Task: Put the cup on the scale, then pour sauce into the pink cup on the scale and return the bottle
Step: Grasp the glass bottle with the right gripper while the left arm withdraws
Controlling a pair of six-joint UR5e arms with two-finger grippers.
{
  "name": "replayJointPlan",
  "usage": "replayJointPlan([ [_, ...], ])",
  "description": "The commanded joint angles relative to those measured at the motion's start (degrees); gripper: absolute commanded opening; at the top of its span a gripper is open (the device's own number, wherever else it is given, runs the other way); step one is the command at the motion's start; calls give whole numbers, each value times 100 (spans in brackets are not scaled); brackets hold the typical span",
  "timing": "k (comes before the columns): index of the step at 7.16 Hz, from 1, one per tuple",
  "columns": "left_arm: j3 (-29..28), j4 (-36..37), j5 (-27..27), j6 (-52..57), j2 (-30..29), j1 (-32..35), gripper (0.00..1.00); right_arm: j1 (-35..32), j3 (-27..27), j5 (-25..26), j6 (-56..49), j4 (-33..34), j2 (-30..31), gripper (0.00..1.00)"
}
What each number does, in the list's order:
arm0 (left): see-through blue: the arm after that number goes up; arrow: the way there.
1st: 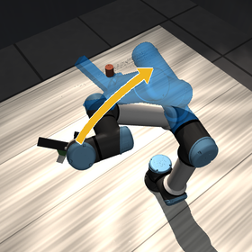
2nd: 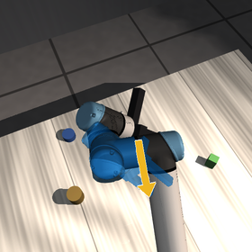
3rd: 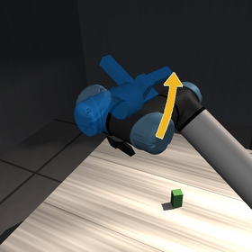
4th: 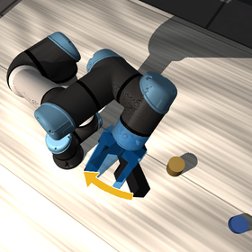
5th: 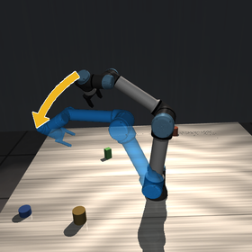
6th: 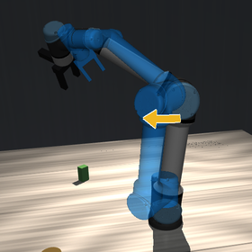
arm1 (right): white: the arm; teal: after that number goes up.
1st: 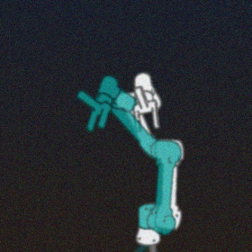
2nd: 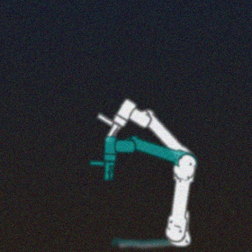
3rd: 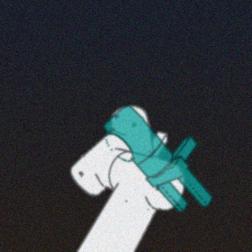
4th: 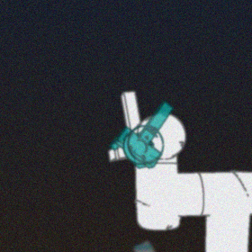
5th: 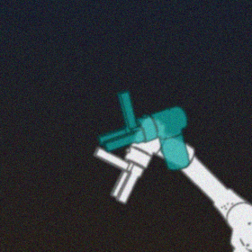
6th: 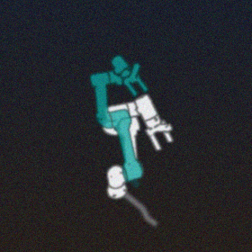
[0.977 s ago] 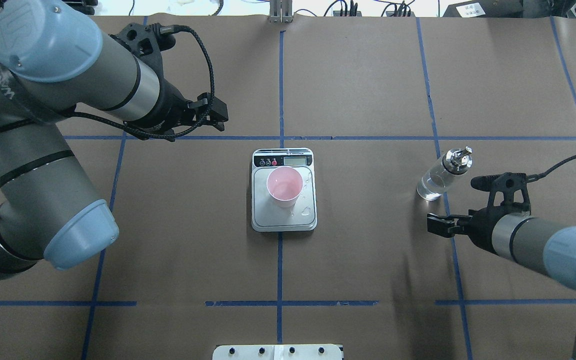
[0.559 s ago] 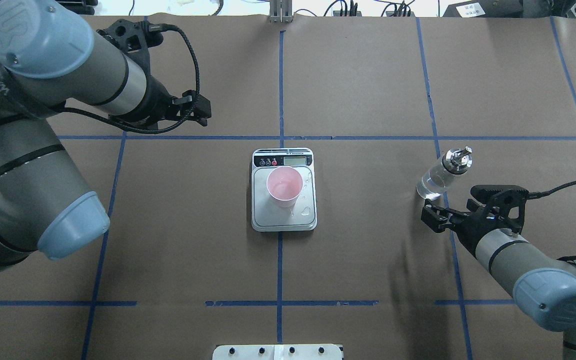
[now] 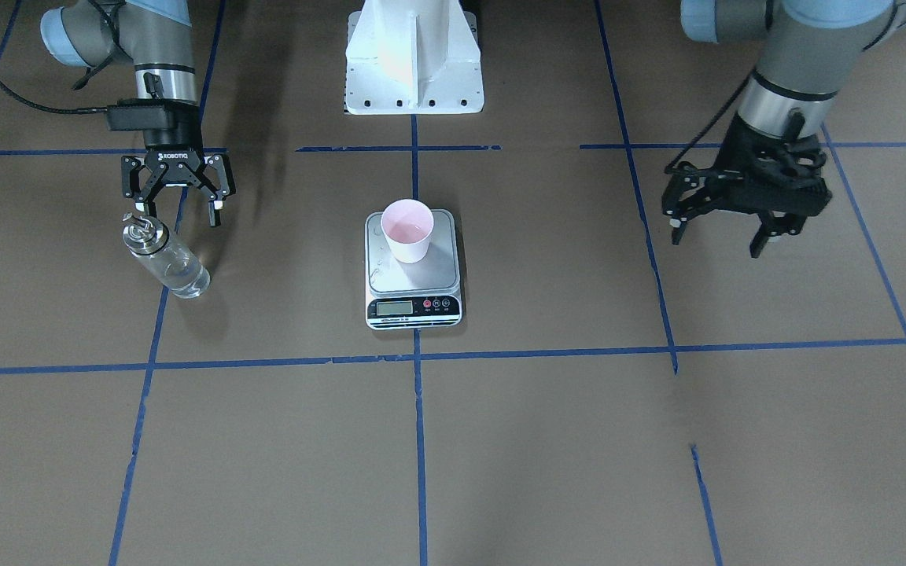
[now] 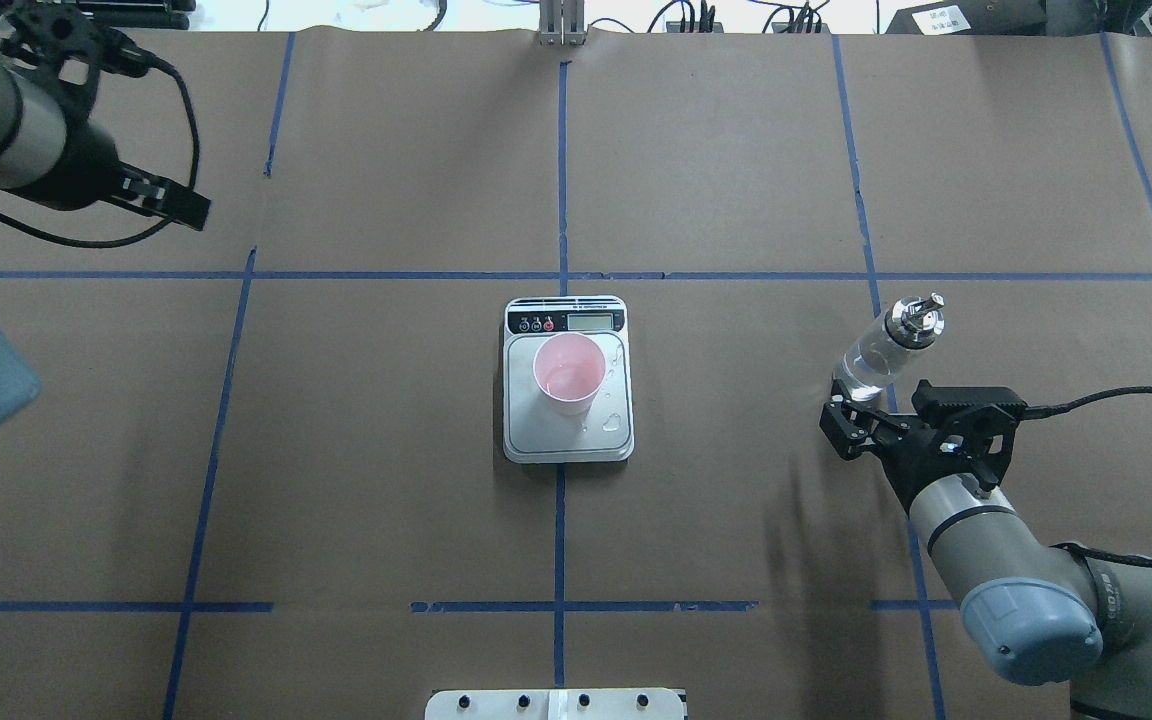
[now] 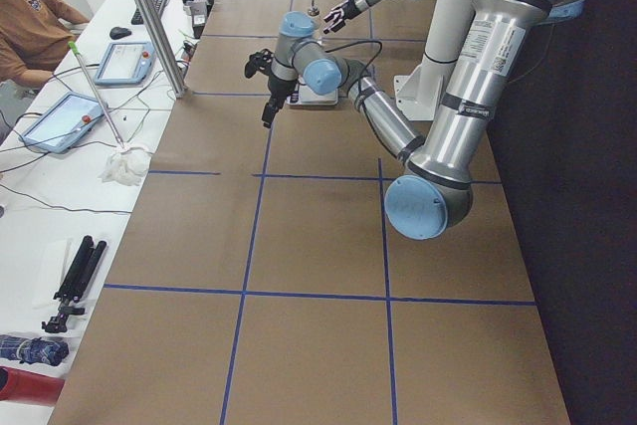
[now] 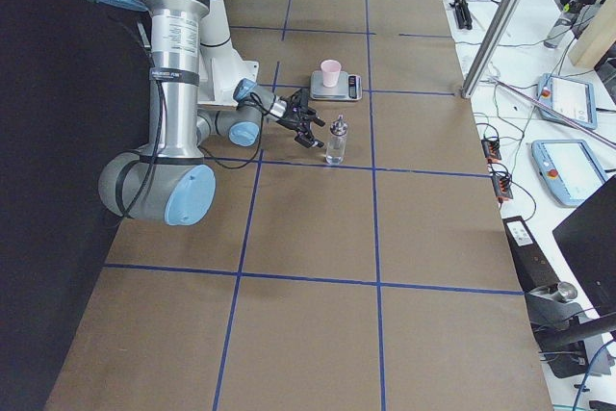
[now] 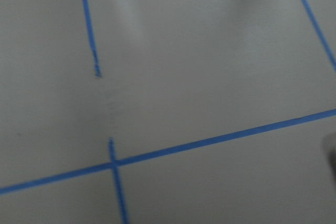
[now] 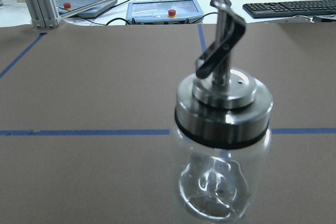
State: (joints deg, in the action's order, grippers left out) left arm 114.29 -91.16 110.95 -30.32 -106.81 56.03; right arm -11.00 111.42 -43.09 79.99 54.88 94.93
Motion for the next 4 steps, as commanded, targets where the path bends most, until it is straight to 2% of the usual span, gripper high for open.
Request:
replayJointPlan([
  [1, -299, -33, 66, 1838, 449, 749, 100, 81, -217, 284, 330, -4, -45, 100],
  [2, -441, -51, 284, 1994, 572, 847, 100, 81, -305, 267, 629, -4, -54, 99],
  [4, -984, -786, 418, 2801, 740, 1400, 100, 81, -471, 293, 676, -13, -62, 98],
])
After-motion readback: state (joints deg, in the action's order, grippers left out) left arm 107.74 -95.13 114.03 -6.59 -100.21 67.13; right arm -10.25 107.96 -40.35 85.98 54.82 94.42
